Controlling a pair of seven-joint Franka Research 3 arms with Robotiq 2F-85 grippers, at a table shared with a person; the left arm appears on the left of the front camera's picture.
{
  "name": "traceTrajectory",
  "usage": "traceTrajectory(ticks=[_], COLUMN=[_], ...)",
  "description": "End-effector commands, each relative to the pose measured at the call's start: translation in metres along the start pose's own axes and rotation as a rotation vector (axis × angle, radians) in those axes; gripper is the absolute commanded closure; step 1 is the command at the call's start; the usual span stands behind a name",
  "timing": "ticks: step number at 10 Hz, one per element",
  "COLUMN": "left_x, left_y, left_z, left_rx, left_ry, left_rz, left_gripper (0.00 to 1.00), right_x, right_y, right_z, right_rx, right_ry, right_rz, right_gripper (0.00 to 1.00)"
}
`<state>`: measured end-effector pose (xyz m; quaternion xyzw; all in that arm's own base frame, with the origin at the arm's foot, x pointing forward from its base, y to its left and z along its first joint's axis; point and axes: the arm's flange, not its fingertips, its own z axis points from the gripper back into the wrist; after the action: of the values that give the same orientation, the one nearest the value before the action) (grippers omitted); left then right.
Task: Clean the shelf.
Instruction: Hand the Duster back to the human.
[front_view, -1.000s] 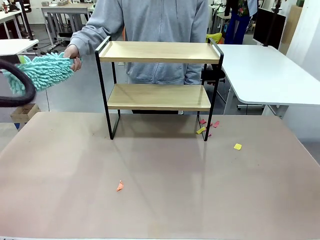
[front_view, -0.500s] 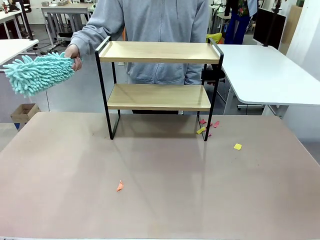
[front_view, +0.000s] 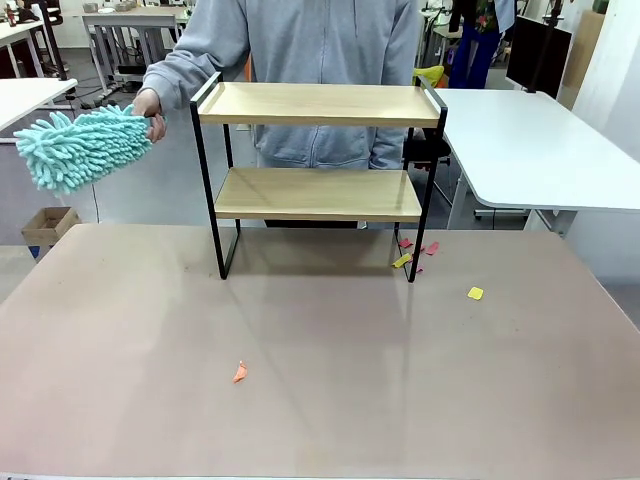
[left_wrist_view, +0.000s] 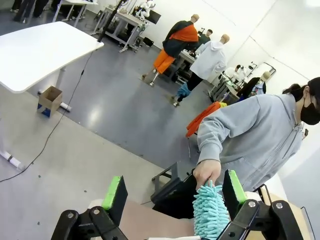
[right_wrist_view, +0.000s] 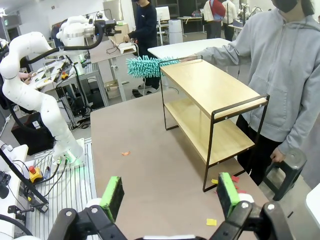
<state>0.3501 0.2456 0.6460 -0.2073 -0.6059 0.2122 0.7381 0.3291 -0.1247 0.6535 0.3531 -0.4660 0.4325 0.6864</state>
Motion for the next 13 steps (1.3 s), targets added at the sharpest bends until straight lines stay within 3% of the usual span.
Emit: traceTrajectory(ticks=[1,13], left_x=[-0.0059,-0.0059], left_y=[-0.0025,-0.0025], left_z=[0.0025,0.0025], left_rx=[0.006,0.006], left_ry=[-0.001,-0.001], left_rz=[-0.014,-0.014], left_gripper=[0.0,0.0], right_x=[0.0028,0.0028], right_y=[-0.0003,-0.0003], right_z=[0.0004,0.0004], right_rx=[0.007,0.007], right_ry=[-0.021,-0.021], right_rz=[0.011,0.011], right_gripper=[0.0,0.0])
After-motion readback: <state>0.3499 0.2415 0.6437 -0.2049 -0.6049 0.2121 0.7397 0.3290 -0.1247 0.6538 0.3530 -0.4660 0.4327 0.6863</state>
